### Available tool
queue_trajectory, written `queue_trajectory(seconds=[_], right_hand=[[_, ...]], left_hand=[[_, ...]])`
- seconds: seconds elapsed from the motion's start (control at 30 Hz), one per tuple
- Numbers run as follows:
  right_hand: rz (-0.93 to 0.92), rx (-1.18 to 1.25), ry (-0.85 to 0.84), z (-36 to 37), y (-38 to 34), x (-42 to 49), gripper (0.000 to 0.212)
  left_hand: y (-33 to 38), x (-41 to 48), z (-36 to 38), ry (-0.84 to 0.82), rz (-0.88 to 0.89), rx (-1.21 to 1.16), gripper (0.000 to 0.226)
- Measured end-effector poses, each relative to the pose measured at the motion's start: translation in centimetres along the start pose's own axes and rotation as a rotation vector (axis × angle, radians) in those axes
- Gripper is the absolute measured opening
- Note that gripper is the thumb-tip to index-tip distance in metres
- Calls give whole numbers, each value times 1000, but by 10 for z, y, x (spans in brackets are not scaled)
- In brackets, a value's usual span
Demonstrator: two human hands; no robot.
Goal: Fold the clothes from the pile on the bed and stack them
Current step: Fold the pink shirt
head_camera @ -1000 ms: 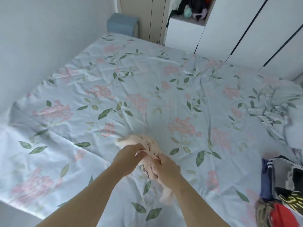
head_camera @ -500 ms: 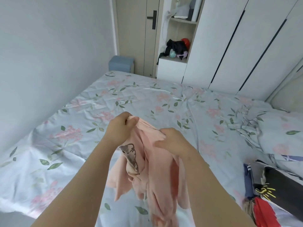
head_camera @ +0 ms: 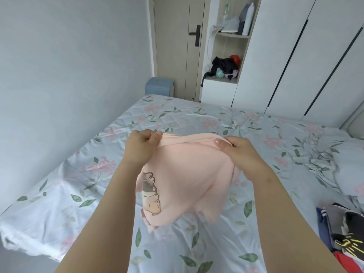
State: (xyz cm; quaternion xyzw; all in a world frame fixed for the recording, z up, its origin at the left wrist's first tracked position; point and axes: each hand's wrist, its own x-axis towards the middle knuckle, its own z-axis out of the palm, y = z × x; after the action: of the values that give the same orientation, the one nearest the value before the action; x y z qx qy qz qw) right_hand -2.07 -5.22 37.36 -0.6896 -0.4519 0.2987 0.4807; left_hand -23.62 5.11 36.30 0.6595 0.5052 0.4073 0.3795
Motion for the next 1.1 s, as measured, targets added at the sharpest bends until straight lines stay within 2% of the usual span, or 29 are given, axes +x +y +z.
queue_trajectory(seconds=[0.07,0.17,0.27,0.37,0.43,0.5,0.63,0.7,0.77,0.83,0.87,0.93,1.0,1.1], right_hand=[[-36,21,8,4,-6,7,33],[-80,22,48,9,-9,16,37],[-94,-25,173,7,-2,26,32],[-58,-27,271,2,9,31,33],[-44,15,339,-2,12,34,40],[-63,63,397,-7,13,37,46],[-61,127,572,-22,19,43,43],[-42,145,665,-29,24,44,45],[26,98,696,-28,28,47,40],[126,61,597,-18,32,49,12],[165,97,513,-11,32,47,15],[172,226,310,2,27,38,44],[143,317,91,14,18,28,51],[139,315,-293,31,11,20,20]], left_hand=[[0,2,3,-11,-31,-65,48],[-9,1,16,-37,-209,-86,31],[-16,0,23,-135,-188,-92,31],[-14,4,21,-373,-133,-113,29],[-10,9,20,-638,-60,88,19],[-15,17,22,-804,-73,329,30],[-39,31,22,-819,-192,579,38],[-48,33,20,-803,-275,475,45],[-45,32,26,-729,-347,218,45],[-36,34,37,-604,-462,-148,44],[-28,36,42,-551,-508,-313,43],[-11,42,48,-491,-562,-578,36],[8,49,51,-488,-633,-776,31],[32,56,56,-434,-691,-898,27]])
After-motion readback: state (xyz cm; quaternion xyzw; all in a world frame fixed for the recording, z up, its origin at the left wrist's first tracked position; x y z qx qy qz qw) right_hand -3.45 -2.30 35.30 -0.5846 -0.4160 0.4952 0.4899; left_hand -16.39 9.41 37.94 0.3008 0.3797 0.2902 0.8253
